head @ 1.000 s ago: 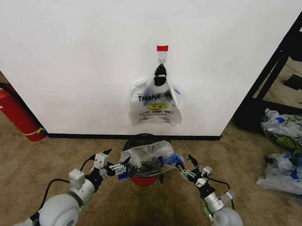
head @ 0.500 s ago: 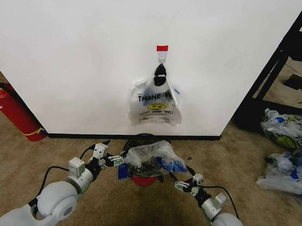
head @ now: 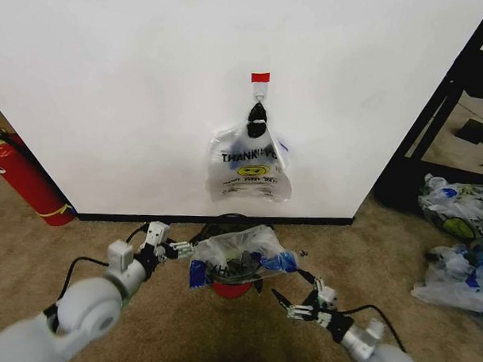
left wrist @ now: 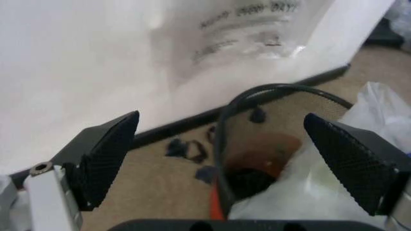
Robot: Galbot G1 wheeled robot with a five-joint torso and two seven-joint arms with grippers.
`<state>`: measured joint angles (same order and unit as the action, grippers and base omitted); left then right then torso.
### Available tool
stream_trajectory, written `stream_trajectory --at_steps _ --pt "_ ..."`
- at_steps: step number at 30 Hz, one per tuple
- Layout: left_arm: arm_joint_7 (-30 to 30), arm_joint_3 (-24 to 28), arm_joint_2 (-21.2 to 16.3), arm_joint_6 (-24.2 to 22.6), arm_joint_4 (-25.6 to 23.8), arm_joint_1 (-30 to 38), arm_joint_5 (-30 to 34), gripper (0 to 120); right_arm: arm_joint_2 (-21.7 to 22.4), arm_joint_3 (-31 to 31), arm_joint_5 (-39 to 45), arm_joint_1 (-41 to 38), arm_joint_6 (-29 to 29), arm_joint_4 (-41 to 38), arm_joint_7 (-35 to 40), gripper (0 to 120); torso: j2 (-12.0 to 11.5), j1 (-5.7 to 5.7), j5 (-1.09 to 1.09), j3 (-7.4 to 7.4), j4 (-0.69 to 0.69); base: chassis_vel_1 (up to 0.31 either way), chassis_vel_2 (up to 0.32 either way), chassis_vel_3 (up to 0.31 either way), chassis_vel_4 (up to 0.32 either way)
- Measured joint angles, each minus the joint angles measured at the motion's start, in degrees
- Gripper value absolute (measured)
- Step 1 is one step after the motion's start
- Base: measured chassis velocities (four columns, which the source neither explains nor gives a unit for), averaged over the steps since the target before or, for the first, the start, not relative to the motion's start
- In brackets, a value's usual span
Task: Pick up the garbage bag from the wall and place it over the trash bin.
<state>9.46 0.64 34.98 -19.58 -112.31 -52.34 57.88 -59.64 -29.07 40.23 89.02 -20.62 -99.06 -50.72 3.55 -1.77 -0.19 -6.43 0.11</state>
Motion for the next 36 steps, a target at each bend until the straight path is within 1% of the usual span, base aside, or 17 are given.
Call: stream_trajectory --at_steps 1,2,5,7,9,10,11,12,14,17,23,26,27,29,32,34,36 --pt "-0.43 2.30 0.79 -1.27 1.95 3.77 1.32 100 -0.24 -1.24 0.58 0.95 0.00 -0.80 -0.84 100 0.00 0.00 -0.04 -0.01 0.00 0.000 0.000 0.000 0.000" --pt "-0.43 2.30 0.79 -1.27 1.95 3.77 1.32 100 -0.24 -1.24 0.58 0.95 0.00 -0.80 -0.84 100 0.00 0.00 -0.04 -0.01 0.00 0.000 0.000 0.000 0.000" --pt "-2.02 9.78 4.08 -4.60 8.91 14.14 3.35 100 -1.24 -5.22 1.42 3.54 0.01 -3.03 -2.03 100 -0.01 0.00 0.00 -0.01 -0.02 0.000 0.000 0.000 0.000" --pt "-2.44 13.46 6.12 -7.95 12.46 18.68 3.07 100 -1.61 -6.75 1.59 4.71 0.02 -4.01 -1.30 100 -0.01 0.00 -0.05 0.00 -0.01 0.000 0.000 0.000 0.000" --pt "-2.44 16.71 8.34 -13.54 16.07 22.52 2.66 100 -1.93 -8.04 1.80 6.54 0.09 -5.36 0.17 100 -0.01 0.00 0.00 0.00 -0.03 0.000 0.000 0.000 0.000" --pt "-2.44 16.71 8.34 -13.54 16.07 22.52 2.66 100 -1.93 -8.04 1.80 6.54 0.09 -5.36 0.17 100 -0.01 0.00 0.00 0.00 -0.03 0.000 0.000 0.000 0.000" --pt "-3.19 19.06 9.86 -17.57 19.13 25.59 2.49 100 -2.00 -8.88 1.81 7.73 0.17 -6.18 1.17 100 -0.01 -0.01 -0.05 -0.01 -0.02 0.000 0.000 0.000 0.000" --pt "-3.45 19.48 10.10 -18.12 19.71 26.19 2.46 99 -2.00 -9.09 1.81 8.02 0.23 -6.42 1.39 100 -0.01 -0.01 -0.06 -0.01 -0.02 0.000 0.000 0.000 0.000" --pt "-5.21 21.91 11.83 -19.99 24.06 30.01 1.95 97 -2.01 -10.08 1.80 9.05 0.83 -7.74 2.64 100 -0.01 0.00 0.02 0.00 -0.03 0.000 0.000 0.000 0.000" --pt "-6.04 23.13 14.26 -20.16 28.83 32.85 1.76 95 -1.98 -10.66 1.86 9.41 1.86 -9.39 4.57 100 -0.01 -0.01 -0.03 0.00 -0.04 0.000 0.000 0.000 0.000" --pt "-6.91 23.37 15.68 -20.69 31.14 33.46 1.68 80 -1.69 -10.63 1.86 8.96 2.81 -10.51 8.19 100 -0.01 -0.01 -0.04 0.00 -0.03 0.000 0.000 0.000 0.000" --pt "-7.06 23.43 15.65 -20.76 31.13 33.45 1.59 79 -1.65 -10.61 1.87 8.90 2.89 -10.52 8.34 100 -0.01 0.00 -0.03 0.00 -0.04 0.000 0.000 0.000 0.000" --pt "-7.42 23.61 15.53 -20.95 31.05 33.44 1.40 66 -1.54 -10.52 1.88 8.71 3.11 -10.52 8.67 100 -0.01 0.00 -0.02 0.00 -0.04 0.000 0.000 0.000 0.000" --pt "-7.83 23.81 15.37 -21.22 30.92 33.43 1.23 62 -1.40 -10.39 1.86 8.52 3.34 -10.53 8.92 100 -0.01 0.00 -0.02 0.00 -0.06 0.000 0.000 0.000 0.000" --pt "-9.48 24.27 15.44 -22.04 30.94 33.40 0.15 45 -1.37 -9.76 1.88 7.89 3.66 -10.78 9.83 100 -0.01 0.00 -0.02 0.00 -0.04 0.000 0.000 0.000 0.000" --pt "-9.78 24.41 15.62 -22.24 31.07 33.36 -0.14 41 -1.37 -9.54 1.98 7.68 3.84 -10.98 10.23 100 -0.01 0.00 -0.01 0.00 -0.04 0.000 0.000 0.000 0.000" --pt "-10.05 24.61 16.31 -22.61 31.43 33.07 -0.49 32 -1.25 -9.08 2.28 7.07 4.23 -11.37 11.25 100 -0.01 0.00 -0.04 0.00 -0.02 0.000 0.000 0.000 0.000"
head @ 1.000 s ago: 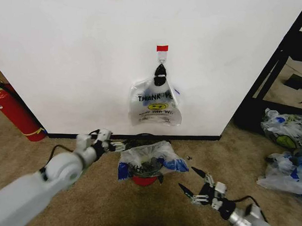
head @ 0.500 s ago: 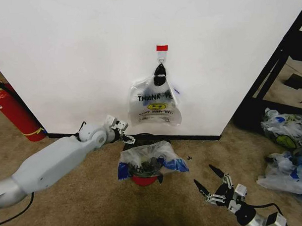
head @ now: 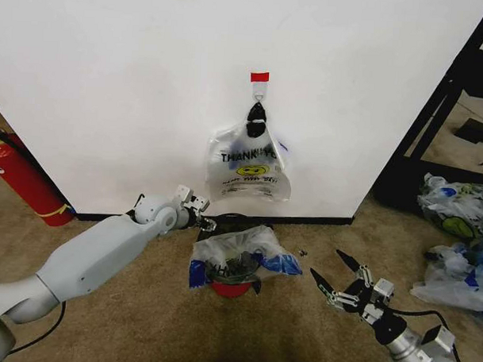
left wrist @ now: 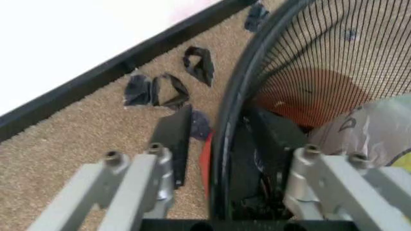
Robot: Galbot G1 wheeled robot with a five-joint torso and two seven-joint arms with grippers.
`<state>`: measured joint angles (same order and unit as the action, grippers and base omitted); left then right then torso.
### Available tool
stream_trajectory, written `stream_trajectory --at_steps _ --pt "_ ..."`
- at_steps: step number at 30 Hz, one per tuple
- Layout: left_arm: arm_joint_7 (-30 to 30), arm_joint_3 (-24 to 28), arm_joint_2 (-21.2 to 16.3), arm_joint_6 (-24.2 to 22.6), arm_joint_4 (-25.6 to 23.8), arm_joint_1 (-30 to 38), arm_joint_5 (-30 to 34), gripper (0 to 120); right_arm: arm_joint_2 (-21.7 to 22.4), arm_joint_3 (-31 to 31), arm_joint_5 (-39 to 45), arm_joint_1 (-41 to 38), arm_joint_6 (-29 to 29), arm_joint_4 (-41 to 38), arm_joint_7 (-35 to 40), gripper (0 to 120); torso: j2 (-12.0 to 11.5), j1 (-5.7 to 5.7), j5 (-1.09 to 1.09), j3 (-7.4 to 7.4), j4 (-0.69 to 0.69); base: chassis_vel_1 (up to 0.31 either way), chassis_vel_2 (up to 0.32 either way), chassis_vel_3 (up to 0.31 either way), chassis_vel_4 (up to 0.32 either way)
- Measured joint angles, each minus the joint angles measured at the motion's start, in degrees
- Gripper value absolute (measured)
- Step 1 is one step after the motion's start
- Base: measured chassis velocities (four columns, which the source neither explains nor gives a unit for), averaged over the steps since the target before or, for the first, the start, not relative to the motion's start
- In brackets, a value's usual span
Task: Pick up the garbage bag from the wall and place it over the trash bin.
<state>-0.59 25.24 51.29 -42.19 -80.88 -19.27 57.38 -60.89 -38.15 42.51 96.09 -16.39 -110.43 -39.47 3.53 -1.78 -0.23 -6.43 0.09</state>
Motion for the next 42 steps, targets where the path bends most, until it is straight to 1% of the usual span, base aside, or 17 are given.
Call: stream_trajectory --at_steps 4,6,8,14,17,19,20,25,26,31,32,33,34,35,37,39,42 --pt "-0.27 0.23 0.93 0.39 0.55 -0.61 -0.39 15 0.65 0.47 1.12 -0.94 0.18 0.15 2.21 100 0.00 0.00 0.00 0.00 0.00 0.000 0.000 0.000 0.000" --pt "-0.26 0.23 0.97 0.45 0.55 -0.61 -0.39 14 0.63 0.63 1.27 -1.03 0.17 0.15 2.51 100 0.00 0.00 0.00 0.00 0.00 0.000 0.000 0.000 0.000" --pt "0.09 0.22 0.83 0.40 0.24 -0.58 -0.09 3 0.15 1.51 1.57 -1.69 0.05 0.18 4.17 100 0.01 0.00 0.00 0.00 0.00 0.000 0.000 0.000 0.000" --pt "5.55 -1.46 0.05 0.14 -2.26 -2.59 4.42 2 -0.14 2.12 1.00 -2.24 -0.09 0.61 5.09 100 0.01 0.00 0.00 0.00 0.00 0.000 0.000 0.000 0.000" --pt "10.57 -4.56 -1.52 -0.03 -5.93 -5.81 7.85 2 -0.38 2.50 0.30 -2.25 -0.19 0.81 5.40 100 0.01 0.00 0.00 0.00 -0.01 0.000 0.000 0.000 0.000" --pt "14.76 -8.69 -2.88 -0.05 -9.27 -8.96 10.06 2 -0.65 2.89 -0.08 -2.28 -0.25 0.97 5.48 100 0.01 0.00 0.00 0.00 0.00 0.000 0.000 0.000 0.000" --pt "14.76 -8.69 -2.88 -0.05 -9.27 -8.96 10.06 2 -0.65 2.89 -0.08 -2.28 -0.25 0.97 5.48 100 0.01 0.00 0.00 0.00 0.00 0.000 0.000 0.000 0.000" --pt "30.17 -21.69 -4.90 -0.05 -19.37 -19.42 20.69 2 -1.20 4.82 -1.42 -3.67 -0.27 1.62 6.16 100 0.02 0.01 0.01 0.01 -0.02 0.000 0.000 0.000 0.000" --pt "30.17 -21.69 -4.90 -0.05 -19.37 -19.42 20.69 2 -1.20 4.82 -1.42 -3.67 -0.27 1.62 6.16 100 0.02 0.01 0.01 0.01 -0.02 0.000 0.000 0.000 0.000" --pt "43.85 -28.24 -5.57 2.10 -25.54 -26.96 27.84 2 -1.22 6.65 -2.79 -5.46 -0.06 2.03 7.51 100 0.01 0.01 0.01 0.01 -0.04 0.000 0.000 0.000 0.000" --pt "46.83 -28.82 -5.11 3.01 -26.10 -27.52 29.01 2 -1.22 6.88 -3.04 -5.61 -0.01 2.02 7.90 100 0.01 0.01 0.00 0.01 -0.04 0.000 0.000 0.000 0.000" --pt "46.83 -28.82 -5.11 3.01 -26.10 -27.52 29.01 2 -1.22 6.88 -3.04 -5.61 -0.01 2.02 7.90 100 0.01 0.01 0.00 0.01 -0.04 0.000 0.000 0.000 0.000" --pt "48.95 -29.23 -4.65 3.76 -26.57 -27.89 29.79 2 -1.24 7.06 -3.26 -5.72 0.03 2.01 8.25 100 0.01 0.01 -0.01 0.01 -0.03 0.000 0.000 0.000 0.000" --pt "52.91 -30.01 -3.42 5.96 -27.61 -28.81 30.81 2 -1.33 7.45 -3.77 -5.90 0.09 1.95 8.91 100 0.01 0.01 0.01 0.01 0.00 0.000 0.000 0.000 0.000" --pt "57.23 -30.66 -1.03 9.73 -28.90 -30.27 31.16 2 -1.51 7.81 -4.54 -6.01 0.15 1.88 9.55 100 0.01 0.01 0.01 0.01 0.01 0.000 0.000 0.000 0.000" --pt "58.59 -30.96 0.28 11.32 -29.50 -31.01 31.06 2 -1.56 7.94 -4.87 -6.00 0.23 1.83 9.84 100 0.01 0.01 0.00 0.01 0.01 0.000 0.000 0.000 0.000" --pt "63.13 -31.78 5.50 16.14 -31.82 -33.88 29.66 2 -1.54 8.10 -5.82 -5.57 0.37 1.52 10.51 100 0.01 0.01 0.00 0.00 0.00 0.000 0.000 0.000 0.000"
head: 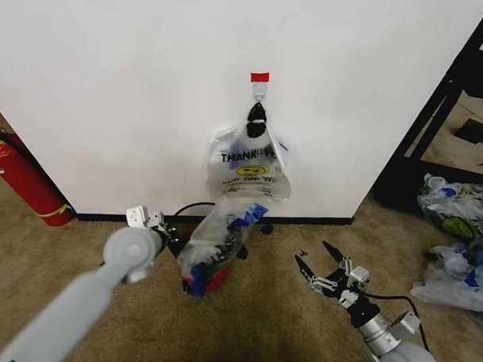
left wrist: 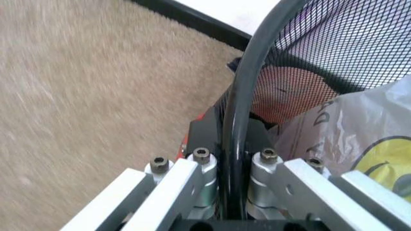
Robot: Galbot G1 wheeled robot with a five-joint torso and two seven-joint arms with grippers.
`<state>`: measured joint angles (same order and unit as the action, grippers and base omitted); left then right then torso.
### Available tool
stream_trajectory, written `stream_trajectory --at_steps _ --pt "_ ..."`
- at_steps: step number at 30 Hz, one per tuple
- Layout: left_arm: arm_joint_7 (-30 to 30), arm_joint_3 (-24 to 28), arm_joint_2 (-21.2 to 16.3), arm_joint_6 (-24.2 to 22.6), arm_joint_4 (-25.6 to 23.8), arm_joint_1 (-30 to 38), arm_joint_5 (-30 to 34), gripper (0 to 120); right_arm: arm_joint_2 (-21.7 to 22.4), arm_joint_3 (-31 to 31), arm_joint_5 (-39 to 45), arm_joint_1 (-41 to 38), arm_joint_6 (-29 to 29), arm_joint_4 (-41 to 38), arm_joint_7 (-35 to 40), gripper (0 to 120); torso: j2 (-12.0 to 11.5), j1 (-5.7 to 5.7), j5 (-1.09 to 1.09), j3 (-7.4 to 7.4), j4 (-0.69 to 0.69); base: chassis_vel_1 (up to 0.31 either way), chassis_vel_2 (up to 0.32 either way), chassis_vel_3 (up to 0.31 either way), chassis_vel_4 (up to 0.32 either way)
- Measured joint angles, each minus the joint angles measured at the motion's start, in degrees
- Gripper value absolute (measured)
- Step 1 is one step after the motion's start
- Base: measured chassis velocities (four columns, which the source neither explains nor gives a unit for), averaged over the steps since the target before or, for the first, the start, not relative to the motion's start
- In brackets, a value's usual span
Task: Pick up the garbage bag from the wall and place it over the trash bin.
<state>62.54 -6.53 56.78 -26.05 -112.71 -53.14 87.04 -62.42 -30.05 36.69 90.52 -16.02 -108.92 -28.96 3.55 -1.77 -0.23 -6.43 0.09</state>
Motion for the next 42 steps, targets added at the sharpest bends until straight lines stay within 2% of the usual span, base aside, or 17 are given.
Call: stream_trajectory --at_steps 4,5,8,12,18,25,31,36,39,42 --pt "0.29 -0.57 5.40 3.64 -2.12 -4.36 -3.82 2 -0.05 -0.63 0.06 1.72 0.14 -1.25 0.55 100 0.00 0.00 0.01 0.00 0.01 0.000 0.000 0.000 0.000" --pt "0.29 -0.57 5.40 3.64 -2.12 -4.36 -3.82 2 -0.05 -0.63 0.06 1.72 0.14 -1.25 0.55 100 0.00 0.00 0.01 0.00 0.01 0.000 0.000 0.000 0.000" --pt "-1.57 -0.61 8.53 7.07 -1.29 -6.74 -9.54 2 -0.06 -0.79 0.10 2.49 0.25 -1.69 0.80 100 0.00 0.00 0.02 0.00 0.00 0.000 0.000 0.000 0.000" --pt "-2.01 -0.46 10.68 10.27 -0.20 -8.42 -14.90 2 -0.09 -0.78 -0.26 2.71 0.33 -1.68 1.03 100 0.00 0.00 0.02 0.00 -0.01 0.000 0.000 0.000 0.000" --pt "0.40 0.55 9.94 9.23 -1.33 -10.10 -16.14 2 -0.13 -0.75 -1.80 2.62 0.72 -1.22 1.45 100 0.00 0.00 0.01 0.00 -0.01 0.000 0.000 0.000 0.000" --pt "0.30 1.53 9.75 8.49 -1.13 -11.86 -16.76 2 -0.72 0.01 -2.47 2.47 0.80 -0.87 1.66 100 0.00 -0.01 0.01 0.00 -0.01 0.000 0.000 0.000 0.000" --pt "-4.72 1.95 10.57 10.11 1.08 -10.58 -16.59 2 -0.72 0.03 -3.09 3.17 0.78 -0.75 1.57 100 0.00 -0.01 0.01 0.00 -0.01 0.000 0.000 0.000 0.000" --pt "-6.21 2.29 10.38 8.00 1.04 -11.21 -16.06 2 -0.62 0.04 -2.92 2.93 0.81 -0.84 1.58 100 0.00 -0.01 0.01 0.00 0.00 0.000 0.000 0.000 0.000" --pt "-6.72 2.50 10.24 6.68 1.18 -11.41 -16.68 14 -0.62 0.12 -2.76 2.75 0.94 -1.09 1.60 100 0.00 -0.01 0.01 0.00 -0.01 0.000 0.000 0.000 0.000" --pt "-6.91 2.51 10.16 6.13 1.19 -11.45 -16.90 20 -0.62 0.17 -2.72 2.75 0.97 -1.13 1.59 100 0.00 0.00 0.01 0.00 -0.01 0.000 0.000 0.000 0.000"
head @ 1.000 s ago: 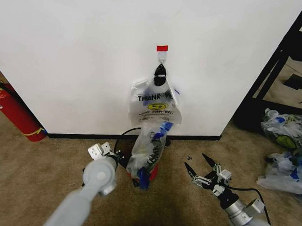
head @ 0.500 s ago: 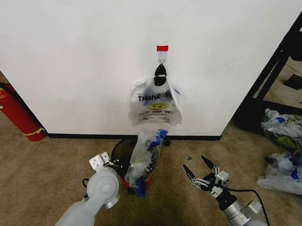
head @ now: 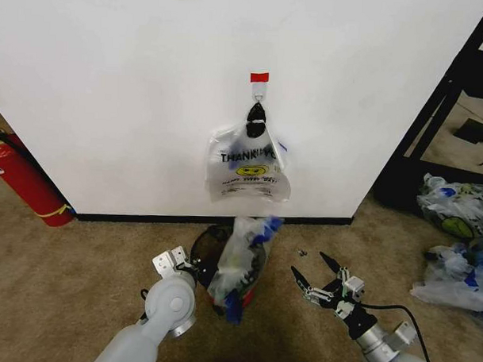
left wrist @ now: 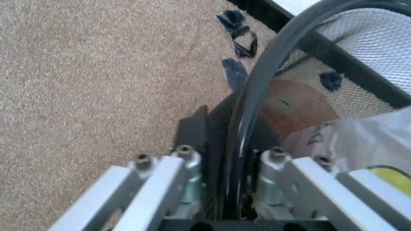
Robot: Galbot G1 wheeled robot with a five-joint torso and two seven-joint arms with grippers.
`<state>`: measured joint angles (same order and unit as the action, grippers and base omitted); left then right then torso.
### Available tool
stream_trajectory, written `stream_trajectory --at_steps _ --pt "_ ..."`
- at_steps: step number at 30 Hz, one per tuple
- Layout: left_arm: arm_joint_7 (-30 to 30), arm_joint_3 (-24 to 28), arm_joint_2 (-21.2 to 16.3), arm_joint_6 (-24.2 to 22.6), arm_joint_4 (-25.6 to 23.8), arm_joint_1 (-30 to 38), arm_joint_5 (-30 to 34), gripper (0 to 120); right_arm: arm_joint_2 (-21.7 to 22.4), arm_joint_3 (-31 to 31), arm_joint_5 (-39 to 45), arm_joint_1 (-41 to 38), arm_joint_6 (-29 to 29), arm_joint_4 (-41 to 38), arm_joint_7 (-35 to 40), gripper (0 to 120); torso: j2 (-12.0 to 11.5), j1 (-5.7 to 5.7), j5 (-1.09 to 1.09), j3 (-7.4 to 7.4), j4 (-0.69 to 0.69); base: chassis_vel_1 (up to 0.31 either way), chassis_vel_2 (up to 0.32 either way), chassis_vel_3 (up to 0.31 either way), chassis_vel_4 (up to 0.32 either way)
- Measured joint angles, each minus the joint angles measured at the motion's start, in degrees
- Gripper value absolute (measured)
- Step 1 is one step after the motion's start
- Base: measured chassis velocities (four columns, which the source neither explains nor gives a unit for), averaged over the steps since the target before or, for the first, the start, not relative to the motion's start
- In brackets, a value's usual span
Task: Pick up the garbage bag from the wall and place it over the trash bin.
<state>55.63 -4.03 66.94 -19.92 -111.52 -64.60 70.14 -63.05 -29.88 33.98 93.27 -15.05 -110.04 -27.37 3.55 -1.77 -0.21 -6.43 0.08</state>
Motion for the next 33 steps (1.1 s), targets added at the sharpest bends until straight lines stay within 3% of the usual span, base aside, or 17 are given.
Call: stream_trajectory --at_steps 6,8,18,19,21,25,27,33 --pt "-1.60 -0.07 -0.52 -0.96 -1.26 -0.77 -2.47 46 -0.19 0.27 0.05 -0.20 0.00 0.14 -0.15 100 0.00 0.00 0.00 0.00 0.00 0.000 0.000 0.000 0.000" --pt "-1.80 -0.16 -0.62 -0.96 -1.35 -0.85 -3.08 50 -0.22 0.31 0.05 -0.27 0.00 0.15 -0.16 100 0.00 0.00 0.00 0.00 0.00 0.000 0.000 0.000 0.000" --pt "-5.72 -1.99 -4.54 -0.62 -6.06 -2.69 -13.81 90 -0.40 1.12 0.02 -1.07 0.10 0.41 0.30 100 0.00 0.00 -0.01 0.00 -0.01 0.000 0.000 0.000 0.000" --pt "-5.72 -1.99 -4.54 -0.62 -6.06 -2.69 -13.81 90 -0.40 1.12 0.02 -1.07 0.10 0.41 0.30 100 0.00 0.00 -0.01 0.00 -0.01 0.000 0.000 0.000 0.000" --pt "-7.40 -2.57 -6.11 0.13 -7.66 -3.95 -18.52 97 -0.50 1.61 -0.11 -1.15 0.33 0.39 1.89 100 0.00 0.00 -0.02 0.00 0.00 0.000 0.000 0.000 0.000" --pt "-12.22 -3.07 -9.71 2.13 -12.57 -7.03 -28.50 100 -0.74 2.10 -1.46 -1.13 0.89 0.02 5.61 100 0.00 0.00 -0.02 0.00 -0.01 0.000 0.000 0.000 0.000" --pt "-13.08 -3.01 -10.26 2.41 -13.43 -7.37 -29.91 100 -0.77 2.11 -1.83 -1.09 1.01 -0.07 6.42 100 0.00 0.00 -0.01 0.00 -0.01 0.000 0.000 0.000 0.000" --pt "-28.64 0.16 -17.47 4.70 -21.53 -8.18 -44.66 100 -1.44 2.23 -5.44 0.27 3.09 -2.08 17.11 100 0.00 0.00 -0.01 0.00 0.02 0.000 0.000 0.000 0.000"
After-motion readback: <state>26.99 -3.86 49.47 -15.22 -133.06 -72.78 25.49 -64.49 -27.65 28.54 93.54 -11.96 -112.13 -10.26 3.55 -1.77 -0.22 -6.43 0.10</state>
